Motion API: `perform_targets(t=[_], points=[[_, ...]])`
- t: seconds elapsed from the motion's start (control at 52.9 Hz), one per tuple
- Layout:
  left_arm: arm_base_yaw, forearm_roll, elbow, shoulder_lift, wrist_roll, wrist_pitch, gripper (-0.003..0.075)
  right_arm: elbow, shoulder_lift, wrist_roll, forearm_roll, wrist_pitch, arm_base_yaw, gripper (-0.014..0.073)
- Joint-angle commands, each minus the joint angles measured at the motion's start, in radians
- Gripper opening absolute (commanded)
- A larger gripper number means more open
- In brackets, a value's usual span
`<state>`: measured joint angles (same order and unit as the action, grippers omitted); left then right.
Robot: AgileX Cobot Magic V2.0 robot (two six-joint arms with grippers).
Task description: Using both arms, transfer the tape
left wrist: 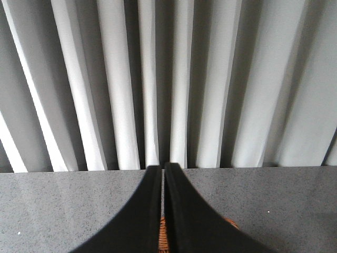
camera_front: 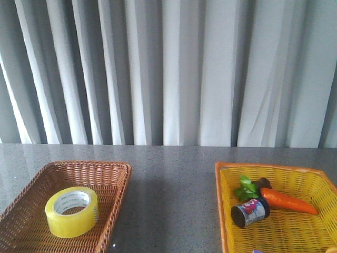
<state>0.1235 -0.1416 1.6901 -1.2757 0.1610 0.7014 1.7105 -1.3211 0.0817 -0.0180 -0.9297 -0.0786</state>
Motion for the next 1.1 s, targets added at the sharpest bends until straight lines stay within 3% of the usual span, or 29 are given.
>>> perform_targets(t=[0.0, 0.321, 0.586, 0.889, 1.078], points=[[0.004, -0.008, -0.085, 0.094, 0.003, -0.171, -0.0007, 0.022, 0.028, 0.002, -0.009, 0.068, -0.006, -0.0008], [0.004, -0.016, -0.703, 0.469, 0.0, -0.501, -0.0007, 0.022, 0.028, 0.002, -0.009, 0.068, -0.006, -0.0008], [-0.041, -0.003, -1.167, 0.836, 0.006, -0.621, -0.0007, 0.022, 0.028, 0.002, -0.009, 0.068, -0.006, -0.0008], [-0.093, 0.015, -1.586, 1.199, 0.018, -0.74, -0.0007, 0.022, 0.028, 0.002, -0.009, 0.068, -0.006, -0.0008], [-0.093, 0.022, -1.691, 1.302, 0.025, -0.763, -0.0006, 0.022, 0.028, 0.002, -0.009, 0.065, -0.006, -0.0008]])
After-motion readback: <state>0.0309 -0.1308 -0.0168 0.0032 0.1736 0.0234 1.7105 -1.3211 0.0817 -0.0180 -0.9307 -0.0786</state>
